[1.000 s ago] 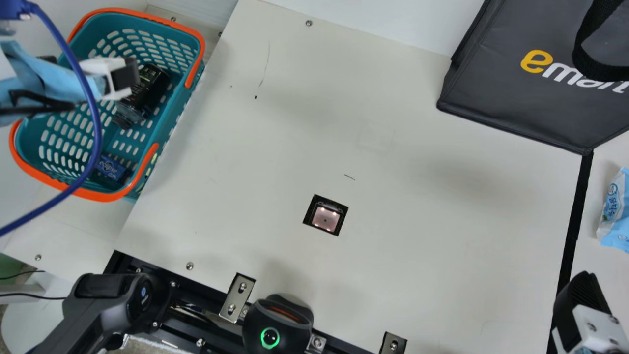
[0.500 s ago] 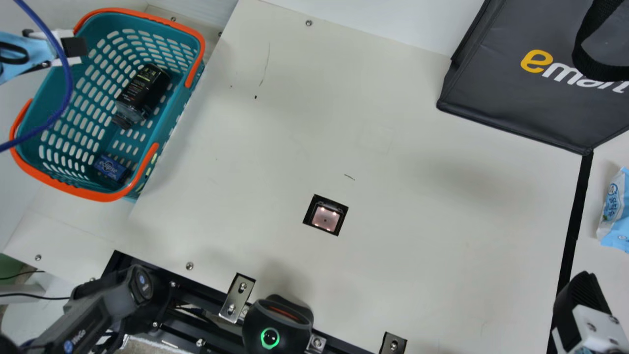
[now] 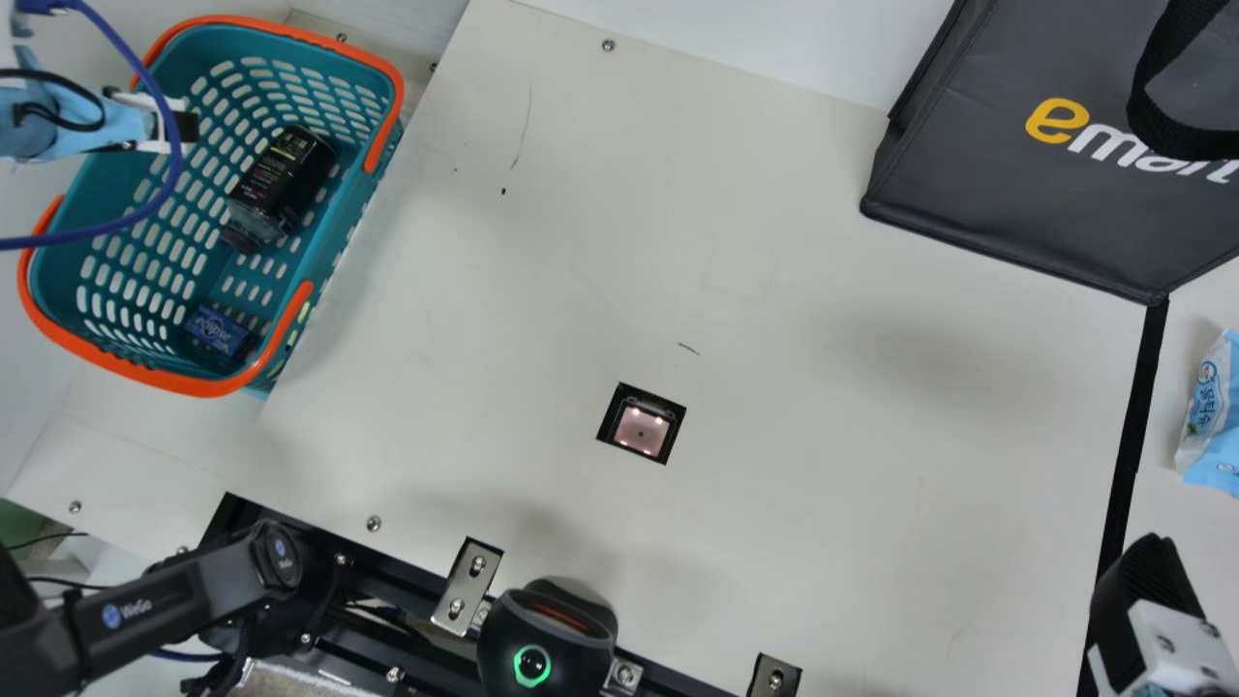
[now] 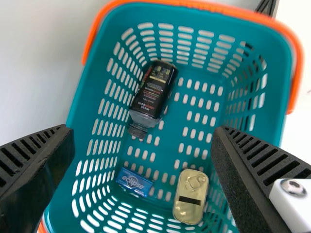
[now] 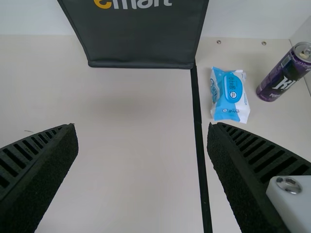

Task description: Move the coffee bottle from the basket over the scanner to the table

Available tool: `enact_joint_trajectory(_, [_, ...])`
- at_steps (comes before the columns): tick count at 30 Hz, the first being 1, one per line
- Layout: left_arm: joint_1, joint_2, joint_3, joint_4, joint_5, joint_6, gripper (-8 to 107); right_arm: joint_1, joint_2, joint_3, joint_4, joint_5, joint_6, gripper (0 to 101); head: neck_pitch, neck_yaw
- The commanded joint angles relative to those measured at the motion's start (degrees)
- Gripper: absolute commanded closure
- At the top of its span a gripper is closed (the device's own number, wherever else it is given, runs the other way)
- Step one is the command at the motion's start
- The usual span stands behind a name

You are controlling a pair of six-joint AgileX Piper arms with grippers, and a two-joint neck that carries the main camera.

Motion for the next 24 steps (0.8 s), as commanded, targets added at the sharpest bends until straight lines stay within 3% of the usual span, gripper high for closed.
enact_joint_trajectory(1, [-0.3,2.9,0.2,0.1,-1.9,1.8,9,0.0,0.0,0.0,0.0,0.0,0.0,6,-1.7,0.1])
enact_joint_trajectory(15, [-2.3,17.4,0.2,1.0,-7.9,8.0,9,0.0,0.0,0.0,0.0,0.0,0.0,6,-1.7,0.1])
enact_joint_trajectory(24, [-2.2,22.4,1.7,2.3,-8.9,9.5,9,0.0,0.0,0.0,0.0,0.0,0.0,6,-1.7,0.1])
